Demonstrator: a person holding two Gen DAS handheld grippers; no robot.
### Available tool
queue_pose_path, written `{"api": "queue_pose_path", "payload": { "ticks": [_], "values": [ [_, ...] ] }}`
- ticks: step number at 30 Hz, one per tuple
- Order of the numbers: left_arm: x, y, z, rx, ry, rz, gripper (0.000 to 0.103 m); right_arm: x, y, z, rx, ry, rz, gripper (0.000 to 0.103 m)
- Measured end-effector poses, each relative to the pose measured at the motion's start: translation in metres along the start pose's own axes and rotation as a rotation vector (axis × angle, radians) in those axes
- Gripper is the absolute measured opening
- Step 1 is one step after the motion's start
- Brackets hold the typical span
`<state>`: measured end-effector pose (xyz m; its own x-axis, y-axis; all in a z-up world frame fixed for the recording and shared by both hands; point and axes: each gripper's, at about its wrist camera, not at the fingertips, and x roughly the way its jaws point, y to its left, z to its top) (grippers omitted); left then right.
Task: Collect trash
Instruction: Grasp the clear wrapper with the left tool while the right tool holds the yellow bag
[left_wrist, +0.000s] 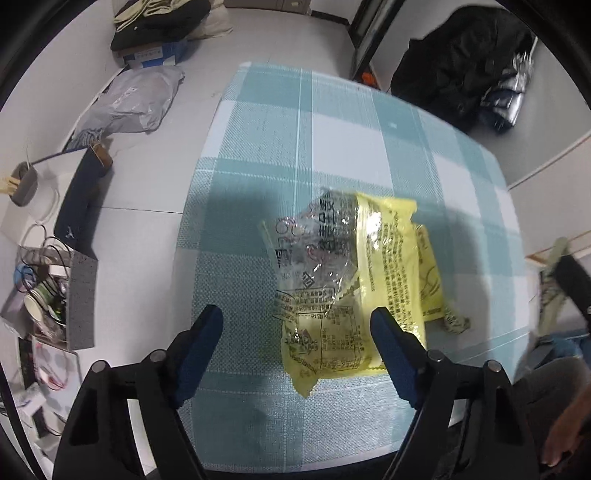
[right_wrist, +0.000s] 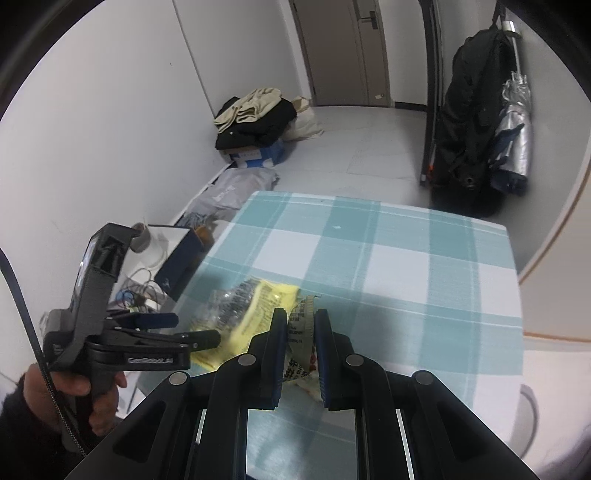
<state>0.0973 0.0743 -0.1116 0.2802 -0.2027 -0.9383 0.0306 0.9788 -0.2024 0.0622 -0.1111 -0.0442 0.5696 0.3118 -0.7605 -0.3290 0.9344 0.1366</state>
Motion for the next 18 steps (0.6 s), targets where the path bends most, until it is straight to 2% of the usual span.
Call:
{"api": "queue_pose_path", "payload": {
  "ticks": [3,5,7,12,14,17,18],
  "values": [
    [-0.001,-0.006,-0.002,0.040,-0.013,0.053,0.077,-0.006,0.000,-0.003,-0.019,-0.012,-0.015,0.014],
    [0.001,-0.011,-0.003,0.055,-0.019,0.077,0.066,-0.010,0.000,-0.005,-0.023,-0.023,-0.016,0.014],
    [0.005,-0.011,-0.004,0.058,-0.019,0.102,0.061,-0.013,-0.002,-0.007,-0.019,-0.031,-0.012,0.014],
    [0.006,-0.017,-0.005,0.075,-0.024,0.097,0.040,-0.019,-0.010,-0.009,-0.004,-0.041,-0.002,0.014],
    [0.006,-0.020,-0.005,0.082,-0.031,0.099,0.026,-0.021,-0.013,-0.009,0.003,-0.044,0.000,0.014],
    [0.004,-0.021,-0.004,0.086,-0.044,0.106,0.011,-0.025,-0.017,-0.010,0.004,-0.051,-0.002,0.014],
    [0.003,-0.020,-0.003,0.080,-0.046,0.096,0.010,-0.026,-0.017,-0.010,0.004,-0.053,-0.003,0.014]
  ]
}}
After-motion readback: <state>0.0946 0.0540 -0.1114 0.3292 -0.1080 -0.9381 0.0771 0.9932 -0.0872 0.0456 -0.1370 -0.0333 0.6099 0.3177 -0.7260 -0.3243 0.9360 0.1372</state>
